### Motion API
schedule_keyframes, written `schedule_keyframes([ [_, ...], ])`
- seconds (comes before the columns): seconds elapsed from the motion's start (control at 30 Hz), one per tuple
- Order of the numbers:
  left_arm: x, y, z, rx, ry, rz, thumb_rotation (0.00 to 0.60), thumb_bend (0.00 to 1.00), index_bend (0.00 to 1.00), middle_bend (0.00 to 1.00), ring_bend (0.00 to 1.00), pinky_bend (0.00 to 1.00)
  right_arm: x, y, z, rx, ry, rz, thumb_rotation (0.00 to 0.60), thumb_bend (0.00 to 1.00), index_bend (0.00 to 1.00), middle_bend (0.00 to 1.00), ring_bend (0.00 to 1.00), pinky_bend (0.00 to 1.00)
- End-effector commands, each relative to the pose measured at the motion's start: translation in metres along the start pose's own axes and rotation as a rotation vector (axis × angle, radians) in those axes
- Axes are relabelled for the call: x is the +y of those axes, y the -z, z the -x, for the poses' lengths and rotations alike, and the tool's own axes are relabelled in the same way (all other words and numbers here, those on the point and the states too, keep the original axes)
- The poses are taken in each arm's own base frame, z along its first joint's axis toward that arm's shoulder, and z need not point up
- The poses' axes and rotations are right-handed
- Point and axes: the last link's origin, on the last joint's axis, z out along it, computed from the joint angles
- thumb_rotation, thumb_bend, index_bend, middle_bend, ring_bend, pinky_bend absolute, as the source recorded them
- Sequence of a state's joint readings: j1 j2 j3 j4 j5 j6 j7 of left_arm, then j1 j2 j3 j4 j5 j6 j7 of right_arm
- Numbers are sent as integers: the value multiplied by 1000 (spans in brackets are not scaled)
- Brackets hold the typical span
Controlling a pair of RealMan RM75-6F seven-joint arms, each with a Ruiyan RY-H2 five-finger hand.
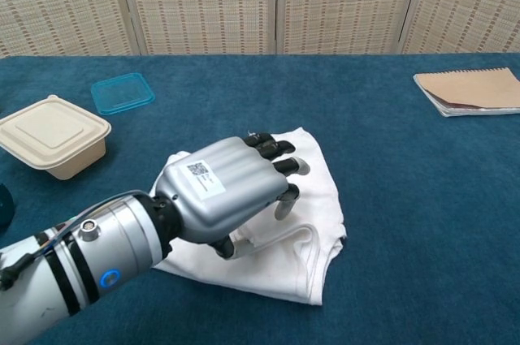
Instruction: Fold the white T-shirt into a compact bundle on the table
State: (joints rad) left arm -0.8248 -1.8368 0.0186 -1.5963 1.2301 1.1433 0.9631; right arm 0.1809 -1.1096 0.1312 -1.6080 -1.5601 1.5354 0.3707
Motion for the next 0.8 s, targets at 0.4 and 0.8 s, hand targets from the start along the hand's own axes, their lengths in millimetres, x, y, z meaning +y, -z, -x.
schedule_keyframes([
  [0.4,-2,-23,-13,95,48,-6,600,395,690,278,120,85,2,2,-4,17,-3,5,600,70,221,154,35,15],
  [0.8,-1,-61,-37,120,28,-56,600,395,677,290,126,92,4,4,-7,31,-3,6,600,70,221,154,35,15],
])
